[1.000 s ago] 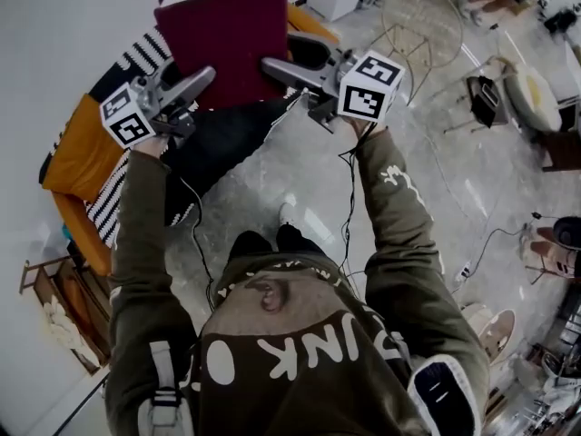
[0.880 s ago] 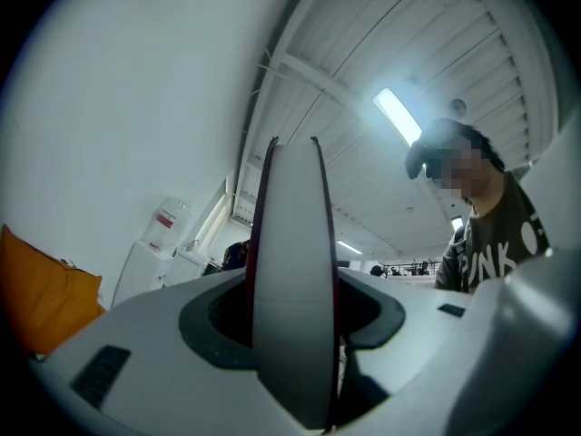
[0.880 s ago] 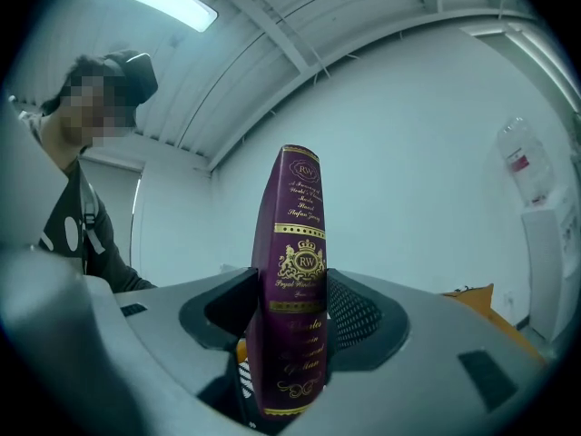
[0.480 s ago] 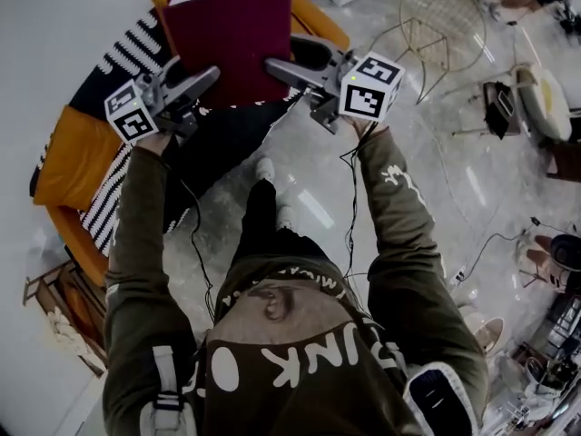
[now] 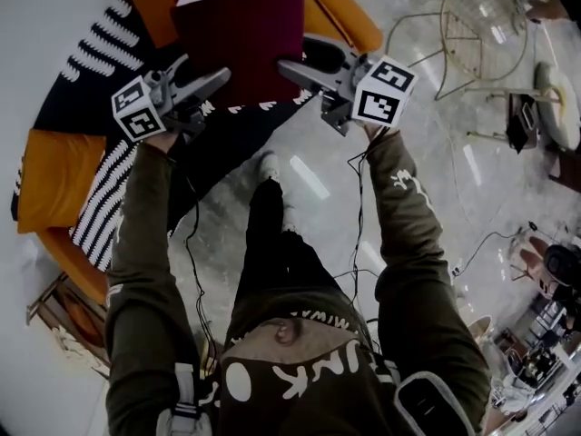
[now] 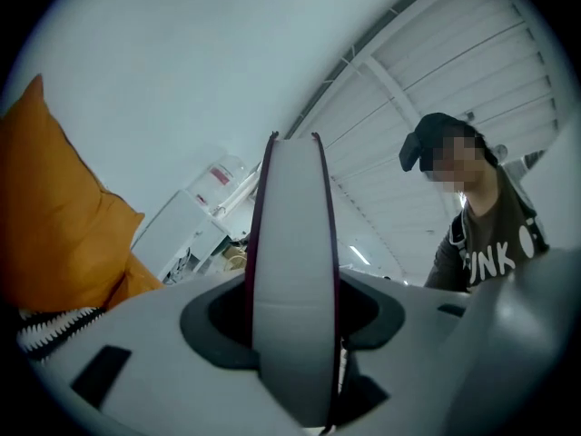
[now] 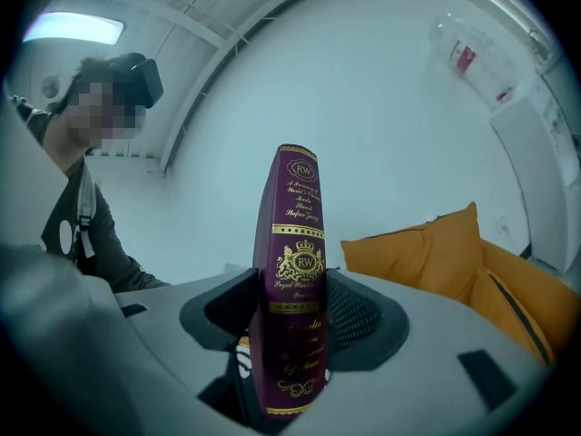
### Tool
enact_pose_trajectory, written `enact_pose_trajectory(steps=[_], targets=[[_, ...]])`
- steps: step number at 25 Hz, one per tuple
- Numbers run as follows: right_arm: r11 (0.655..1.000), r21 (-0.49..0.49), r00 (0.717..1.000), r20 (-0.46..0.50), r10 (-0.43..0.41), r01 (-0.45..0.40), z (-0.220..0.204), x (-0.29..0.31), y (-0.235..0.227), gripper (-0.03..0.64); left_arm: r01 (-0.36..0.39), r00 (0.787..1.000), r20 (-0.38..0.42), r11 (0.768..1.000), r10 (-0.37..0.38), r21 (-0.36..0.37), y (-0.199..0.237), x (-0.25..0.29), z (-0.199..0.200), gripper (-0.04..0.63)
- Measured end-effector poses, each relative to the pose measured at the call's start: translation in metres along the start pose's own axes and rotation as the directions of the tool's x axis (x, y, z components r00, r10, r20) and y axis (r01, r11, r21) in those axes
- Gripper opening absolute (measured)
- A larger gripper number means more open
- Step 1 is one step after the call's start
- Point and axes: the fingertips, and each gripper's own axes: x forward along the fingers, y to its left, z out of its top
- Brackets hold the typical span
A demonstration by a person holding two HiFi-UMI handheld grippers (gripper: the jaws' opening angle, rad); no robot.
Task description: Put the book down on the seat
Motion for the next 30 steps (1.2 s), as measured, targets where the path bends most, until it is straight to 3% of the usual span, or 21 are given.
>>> enact_pose_trajectory(steps=[4,17,26,30], targets=[[0.997,0.076,1.000,-0.003,-0.015,0.015,-0.032,0.013,-0.066,0.241,-0.011,1.000,-0.008,0.998,0.011,-0.065,0.070,0.001,-0.030,0.218],[0.956,0.282,0.997,-0.056,-0.061,0.074,-0.172,0.045,-0.196,0.241,-0.069,0.998,-0.021,0.966,0.066,-0.250,0.213,-0.037,-0.152,0.219],[0.904,0.413,0.992,-0.103,-0.071,0.108,-0.255,0.071,-0.244,0.242,-0.131,0.991,-0.040,0.926,0.125,-0.353,0.273,-0.076,-0.218,0.218],[0.878,0.455,0.984,-0.157,-0.081,0.145,-0.280,0.068,-0.268,0.245,-0.175,0.984,-0.095,0.902,0.150,-0.395,0.296,-0.074,-0.245,0.219]])
